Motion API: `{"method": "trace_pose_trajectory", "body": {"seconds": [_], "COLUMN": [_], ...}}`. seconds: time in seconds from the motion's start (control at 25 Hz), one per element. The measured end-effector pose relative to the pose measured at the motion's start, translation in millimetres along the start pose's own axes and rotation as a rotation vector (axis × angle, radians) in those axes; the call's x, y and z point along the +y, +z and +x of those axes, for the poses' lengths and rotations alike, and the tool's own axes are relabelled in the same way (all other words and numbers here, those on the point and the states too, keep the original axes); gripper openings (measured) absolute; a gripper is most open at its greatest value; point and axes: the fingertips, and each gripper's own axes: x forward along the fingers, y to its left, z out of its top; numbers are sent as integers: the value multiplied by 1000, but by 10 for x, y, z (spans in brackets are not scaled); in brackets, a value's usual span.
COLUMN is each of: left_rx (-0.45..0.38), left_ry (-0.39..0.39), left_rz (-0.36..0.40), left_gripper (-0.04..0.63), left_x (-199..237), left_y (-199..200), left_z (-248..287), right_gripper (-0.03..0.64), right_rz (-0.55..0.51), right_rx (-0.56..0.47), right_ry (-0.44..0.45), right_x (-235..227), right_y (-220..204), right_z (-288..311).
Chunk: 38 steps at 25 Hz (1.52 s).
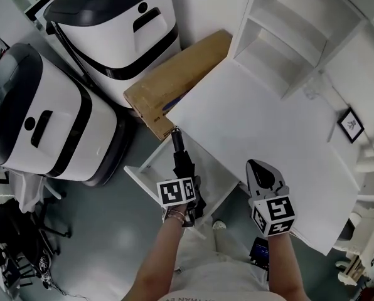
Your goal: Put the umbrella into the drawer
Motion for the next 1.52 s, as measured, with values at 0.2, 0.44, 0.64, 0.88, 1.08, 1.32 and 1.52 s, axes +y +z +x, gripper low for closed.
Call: {"method": "trace_pose_trajectory", "body": {"seconds": [0.2, 0.44, 0.64, 0.88, 1.08, 1.32, 1.52], "left_rx": [59, 136, 198, 245, 284, 318, 320], "left_ry": [-12, 13, 20, 57, 88, 122, 157], "left_rz": [-52, -67, -116, -86, -43, -31, -19], "left_gripper": [259, 259, 261, 261, 261, 262, 262], "left_x": [37, 120, 179, 214, 278, 360, 488], "left_y": [-116, -240, -307, -281, -317, -363, -352], "left_z": [162, 360, 523, 736, 908, 1089, 1185], "right_gripper": [8, 8, 8, 8, 8, 8, 8], "right_rz": [21, 40, 51, 63, 79, 90, 86], "right_rx": [13, 34, 46, 50, 60, 71, 80], "right_ry": [0, 4, 21, 31, 31, 34, 40], "right_x": [14, -10, -31, -81, -123, -154, -137], "right_y": [-71, -176, -237, -274, -323, -363, -400], "right_z": [36, 38, 79, 161, 207, 285, 343]}}
